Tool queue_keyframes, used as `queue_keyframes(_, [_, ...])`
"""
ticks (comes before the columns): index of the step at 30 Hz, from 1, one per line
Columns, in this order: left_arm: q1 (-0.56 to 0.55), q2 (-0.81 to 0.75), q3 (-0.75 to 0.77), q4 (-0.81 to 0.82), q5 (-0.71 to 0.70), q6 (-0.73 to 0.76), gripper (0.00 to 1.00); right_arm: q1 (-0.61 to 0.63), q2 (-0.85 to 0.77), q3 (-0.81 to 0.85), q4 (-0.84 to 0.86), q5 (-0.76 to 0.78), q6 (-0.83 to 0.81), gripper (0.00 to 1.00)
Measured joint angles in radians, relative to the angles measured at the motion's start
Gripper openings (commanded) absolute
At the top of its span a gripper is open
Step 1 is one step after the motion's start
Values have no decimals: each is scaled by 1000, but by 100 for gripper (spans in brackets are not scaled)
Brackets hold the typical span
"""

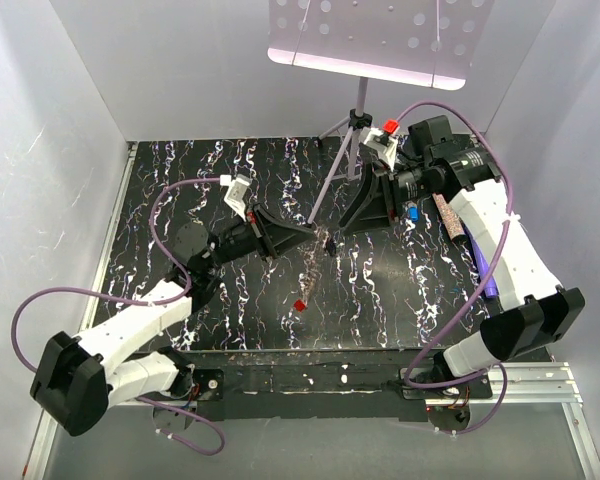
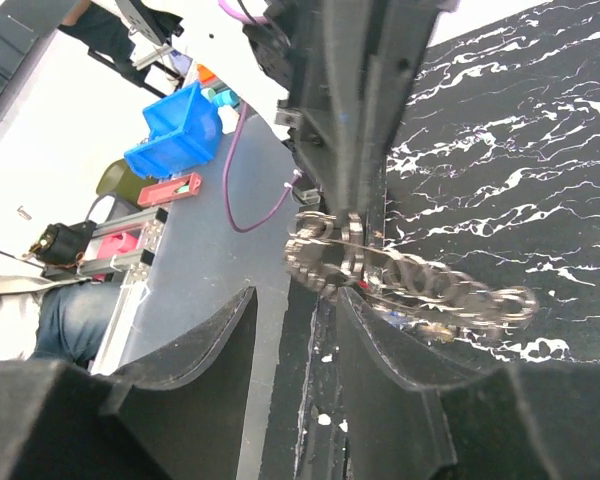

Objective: Put the keys on the keyring

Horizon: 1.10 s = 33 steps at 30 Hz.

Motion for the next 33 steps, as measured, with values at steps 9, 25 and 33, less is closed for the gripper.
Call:
queue_keyframes(9, [-16,77,-110,303,-291,-242,0,-9,-24,-33,260,-10,299,46])
queue_keyframes(25, [-21,106,-110,418,-320,-290,0,-6,-12,-168,631,43,766,39])
queue_keyframes(33, [-21,107,-110,402,-303,-279,0,11,-11,-174,685,48,843,33])
